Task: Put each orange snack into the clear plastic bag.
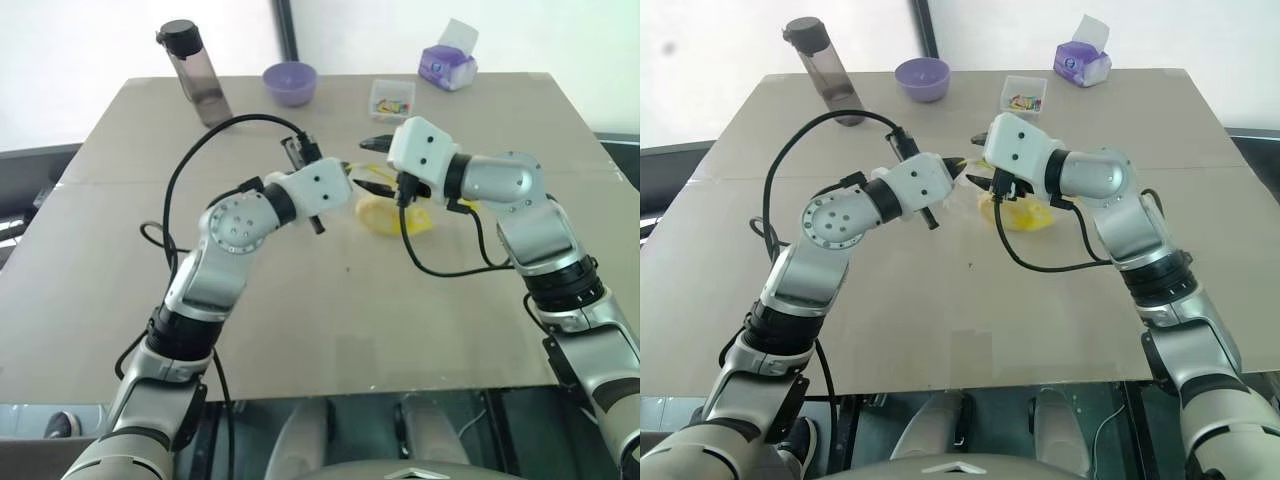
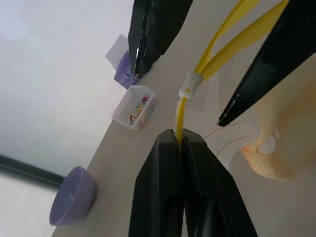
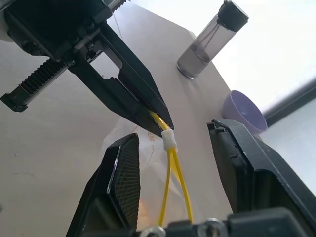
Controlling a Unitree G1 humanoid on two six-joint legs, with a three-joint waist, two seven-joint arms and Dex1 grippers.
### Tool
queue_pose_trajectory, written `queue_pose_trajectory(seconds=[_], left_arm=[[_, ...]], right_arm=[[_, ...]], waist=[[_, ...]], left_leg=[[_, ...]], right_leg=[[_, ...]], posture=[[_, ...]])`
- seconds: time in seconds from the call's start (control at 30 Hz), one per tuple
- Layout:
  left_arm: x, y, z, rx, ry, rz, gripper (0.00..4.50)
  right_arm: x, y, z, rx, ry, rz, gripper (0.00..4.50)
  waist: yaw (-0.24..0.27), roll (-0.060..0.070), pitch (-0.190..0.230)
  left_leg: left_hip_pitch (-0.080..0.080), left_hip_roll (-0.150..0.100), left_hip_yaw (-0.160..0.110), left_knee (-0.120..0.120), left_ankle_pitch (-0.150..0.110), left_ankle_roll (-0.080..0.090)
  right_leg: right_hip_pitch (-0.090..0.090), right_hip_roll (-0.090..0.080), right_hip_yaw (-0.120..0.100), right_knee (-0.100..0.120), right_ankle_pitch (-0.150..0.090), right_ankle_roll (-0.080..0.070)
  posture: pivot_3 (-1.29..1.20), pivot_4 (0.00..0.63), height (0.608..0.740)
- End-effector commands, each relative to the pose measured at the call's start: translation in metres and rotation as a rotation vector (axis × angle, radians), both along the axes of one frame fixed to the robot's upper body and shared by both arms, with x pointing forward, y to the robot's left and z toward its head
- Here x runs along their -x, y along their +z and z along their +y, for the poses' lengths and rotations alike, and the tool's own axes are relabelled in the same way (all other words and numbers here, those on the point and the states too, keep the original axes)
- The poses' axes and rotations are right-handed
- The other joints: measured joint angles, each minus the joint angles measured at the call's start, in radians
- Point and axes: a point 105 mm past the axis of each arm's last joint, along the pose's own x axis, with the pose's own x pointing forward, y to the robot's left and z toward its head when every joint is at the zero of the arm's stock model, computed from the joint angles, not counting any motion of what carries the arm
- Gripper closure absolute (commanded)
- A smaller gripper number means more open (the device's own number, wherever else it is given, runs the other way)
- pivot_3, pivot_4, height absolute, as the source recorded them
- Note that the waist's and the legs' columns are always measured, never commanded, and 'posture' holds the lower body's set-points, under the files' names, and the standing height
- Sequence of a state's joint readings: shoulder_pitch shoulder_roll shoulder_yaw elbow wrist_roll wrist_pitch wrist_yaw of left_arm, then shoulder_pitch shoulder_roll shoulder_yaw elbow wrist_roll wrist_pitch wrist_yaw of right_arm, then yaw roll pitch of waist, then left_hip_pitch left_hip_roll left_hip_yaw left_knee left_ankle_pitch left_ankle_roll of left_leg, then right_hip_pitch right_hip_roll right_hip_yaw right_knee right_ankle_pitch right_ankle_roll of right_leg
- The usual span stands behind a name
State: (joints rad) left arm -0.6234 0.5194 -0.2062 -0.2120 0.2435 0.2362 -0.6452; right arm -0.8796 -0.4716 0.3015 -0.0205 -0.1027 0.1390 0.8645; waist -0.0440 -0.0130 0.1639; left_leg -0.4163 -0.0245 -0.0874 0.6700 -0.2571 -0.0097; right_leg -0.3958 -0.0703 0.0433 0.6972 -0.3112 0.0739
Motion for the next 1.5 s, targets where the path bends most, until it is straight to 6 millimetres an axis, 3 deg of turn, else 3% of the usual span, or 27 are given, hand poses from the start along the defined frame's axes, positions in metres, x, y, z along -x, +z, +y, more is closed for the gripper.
queue_pose_trajectory(seconds=[0.03, 0.13, 0.17, 0.7, 1.1, 1.5], left_arm=[[0.002, 0.008, 0.000, 0.013, 0.000, -0.039, 4.50], [0.002, 0.007, 0.000, 0.014, 0.000, -0.038, 4.50], [0.002, 0.007, 0.000, 0.014, 0.000, -0.038, 4.50], [0.000, 0.006, 0.004, 0.009, 0.015, -0.043, 4.50], [-0.012, 0.005, 0.047, -0.029, 0.172, -0.070, 4.50], [-0.019, 0.001, 0.077, -0.052, 0.259, -0.076, 4.50]], right_arm=[[0.007, 0.015, 0.002, -0.012, 0.030, -0.063, 2.81], [0.006, 0.014, 0.002, -0.015, 0.018, -0.063, 4.30], [0.005, 0.014, 0.002, -0.015, 0.017, -0.063, 4.47], [0.000, 0.000, -0.004, 0.033, -0.017, -0.037, 4.47], [-0.009, -0.001, -0.028, 0.048, -0.097, -0.021, 4.47], [-0.015, -0.005, -0.071, 0.076, -0.218, 0.005, 4.47]], waist=[[0.000, 0.000, 0.000], [0.000, 0.000, 0.000], [0.000, 0.000, 0.000], [0.000, 0.000, 0.000], [0.000, 0.000, 0.000], [0.002, 0.000, 0.000]], left_leg=[[0.000, 0.000, 0.000, 0.000, 0.000, 0.000], [0.000, 0.000, 0.000, 0.000, 0.000, 0.000], [0.000, 0.000, 0.000, 0.000, 0.000, 0.000], [0.000, 0.000, 0.000, 0.000, 0.000, 0.000], [0.000, 0.000, 0.000, 0.000, 0.000, 0.000], [0.000, 0.000, 0.000, 0.000, 0.000, 0.000]], right_leg=[[0.000, 0.000, 0.000, 0.000, 0.000, 0.000], [0.000, 0.000, 0.000, 0.000, 0.000, 0.000], [0.000, 0.000, 0.000, 0.000, 0.000, 0.000], [0.000, 0.000, 0.000, 0.000, 0.000, 0.000], [0.000, 0.000, 0.000, 0.000, 0.000, 0.000], [0.000, 0.000, 0.000, 0.000, 0.000, 0.000]], posture=[[0.00, 0.150, 0.740], [0.00, 0.150, 0.740], [0.00, 0.150, 0.740], [0.00, 0.150, 0.740], [0.00, 0.150, 0.740], [0.00, 0.150, 0.740]])
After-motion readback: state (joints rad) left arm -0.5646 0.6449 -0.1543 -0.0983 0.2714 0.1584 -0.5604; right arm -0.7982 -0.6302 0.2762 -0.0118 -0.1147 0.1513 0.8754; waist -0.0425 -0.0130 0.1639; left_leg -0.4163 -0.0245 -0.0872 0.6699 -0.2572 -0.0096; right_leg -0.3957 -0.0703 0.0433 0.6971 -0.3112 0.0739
